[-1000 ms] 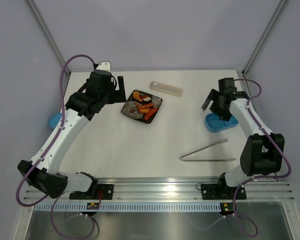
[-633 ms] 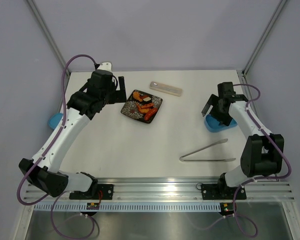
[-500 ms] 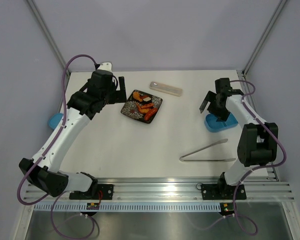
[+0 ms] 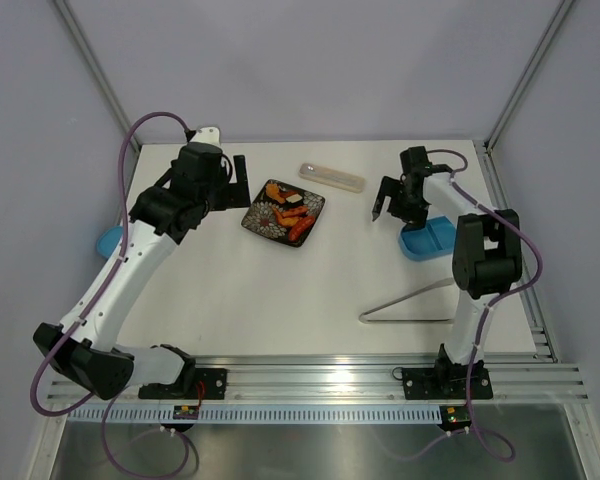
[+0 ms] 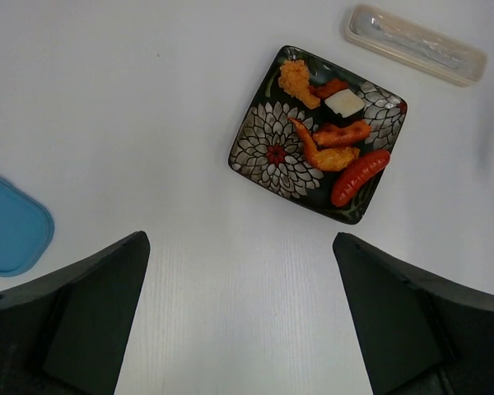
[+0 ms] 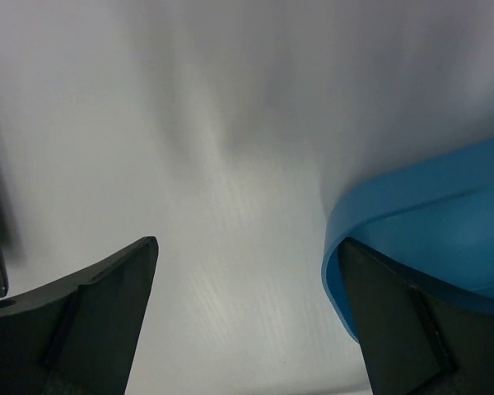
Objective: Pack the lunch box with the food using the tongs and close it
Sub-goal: Move the packing box to the center of the board.
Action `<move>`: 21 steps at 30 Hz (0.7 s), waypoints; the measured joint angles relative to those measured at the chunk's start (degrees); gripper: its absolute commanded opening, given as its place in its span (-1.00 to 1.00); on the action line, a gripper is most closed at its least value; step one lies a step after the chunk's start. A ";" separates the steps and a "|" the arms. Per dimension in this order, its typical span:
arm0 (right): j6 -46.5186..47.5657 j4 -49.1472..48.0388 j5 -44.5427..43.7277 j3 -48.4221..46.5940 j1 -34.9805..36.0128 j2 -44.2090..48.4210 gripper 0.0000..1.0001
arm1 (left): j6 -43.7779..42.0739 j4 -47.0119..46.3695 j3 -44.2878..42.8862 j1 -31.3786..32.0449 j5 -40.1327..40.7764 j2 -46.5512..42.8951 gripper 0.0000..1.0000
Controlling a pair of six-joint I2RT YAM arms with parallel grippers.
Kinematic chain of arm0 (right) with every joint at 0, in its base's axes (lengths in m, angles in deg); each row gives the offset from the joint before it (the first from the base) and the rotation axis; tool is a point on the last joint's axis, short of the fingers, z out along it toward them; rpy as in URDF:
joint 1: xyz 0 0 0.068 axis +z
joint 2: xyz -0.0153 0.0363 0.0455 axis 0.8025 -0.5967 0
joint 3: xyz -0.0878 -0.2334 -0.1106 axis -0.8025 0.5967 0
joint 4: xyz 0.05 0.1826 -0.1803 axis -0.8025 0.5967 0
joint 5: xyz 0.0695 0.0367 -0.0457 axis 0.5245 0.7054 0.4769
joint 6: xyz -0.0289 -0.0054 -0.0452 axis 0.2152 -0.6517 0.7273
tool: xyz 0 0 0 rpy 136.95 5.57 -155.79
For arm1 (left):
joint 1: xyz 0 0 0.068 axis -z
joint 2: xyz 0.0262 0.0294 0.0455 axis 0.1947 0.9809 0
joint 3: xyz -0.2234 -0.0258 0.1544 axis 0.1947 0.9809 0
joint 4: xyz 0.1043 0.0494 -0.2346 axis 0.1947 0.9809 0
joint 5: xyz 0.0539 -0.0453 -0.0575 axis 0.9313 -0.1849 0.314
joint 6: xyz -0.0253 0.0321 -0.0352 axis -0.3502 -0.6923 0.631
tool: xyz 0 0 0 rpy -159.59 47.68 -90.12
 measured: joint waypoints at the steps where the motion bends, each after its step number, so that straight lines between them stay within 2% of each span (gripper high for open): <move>1: 0.39 0.00 0.37 -0.76 0.98 -0.46 0.96 | 0.00 0.11 0.00 0.00 0.04 -0.04 0.98; 10: 4.35 0.72 4.87 -4.90 12.44 -3.39 0.97 | 0.04 0.28 0.55 0.00 0.28 -0.24 0.98; 21: 9.84 5.73 9.57 -6.25 16.41 -4.37 0.97 | 0.24 0.24 1.88 0.00 0.22 -0.28 0.98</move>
